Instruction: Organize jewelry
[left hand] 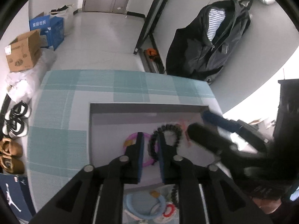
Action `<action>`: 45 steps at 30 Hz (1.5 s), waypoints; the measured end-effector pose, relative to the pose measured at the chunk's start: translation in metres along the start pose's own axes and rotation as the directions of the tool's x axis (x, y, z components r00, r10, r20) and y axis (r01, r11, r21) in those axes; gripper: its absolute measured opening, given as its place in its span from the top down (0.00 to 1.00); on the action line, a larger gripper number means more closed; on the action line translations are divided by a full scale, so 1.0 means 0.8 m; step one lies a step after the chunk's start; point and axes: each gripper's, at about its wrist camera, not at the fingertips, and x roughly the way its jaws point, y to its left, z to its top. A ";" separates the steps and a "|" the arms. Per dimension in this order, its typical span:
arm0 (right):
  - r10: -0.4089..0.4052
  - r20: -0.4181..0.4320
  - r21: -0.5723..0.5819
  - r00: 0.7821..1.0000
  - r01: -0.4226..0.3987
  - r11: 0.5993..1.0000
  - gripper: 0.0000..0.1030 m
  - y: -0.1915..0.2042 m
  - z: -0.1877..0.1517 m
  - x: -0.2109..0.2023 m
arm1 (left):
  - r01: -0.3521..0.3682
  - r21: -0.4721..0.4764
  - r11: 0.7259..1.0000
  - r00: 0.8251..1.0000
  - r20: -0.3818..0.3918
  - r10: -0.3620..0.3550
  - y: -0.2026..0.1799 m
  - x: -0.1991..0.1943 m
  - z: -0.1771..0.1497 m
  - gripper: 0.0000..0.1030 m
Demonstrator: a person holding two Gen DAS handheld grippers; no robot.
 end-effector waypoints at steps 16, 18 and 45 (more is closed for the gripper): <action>0.016 0.087 0.053 0.996 -0.020 0.998 0.21 -0.015 0.002 -0.022 | -0.030 -0.043 0.999 0.991 0.129 0.035 0.027 -0.035 -0.005 0.49; 0.019 0.097 0.042 0.995 -0.023 0.999 0.19 -0.011 0.001 -0.025 | -0.047 -0.037 0.998 0.988 0.147 0.052 0.028 -0.041 -0.006 0.49; 0.043 0.100 0.005 0.994 -0.044 0.999 0.03 0.021 -0.100 -0.097 | -0.186 -0.096 0.978 0.972 0.130 0.198 0.019 -0.074 -0.102 0.36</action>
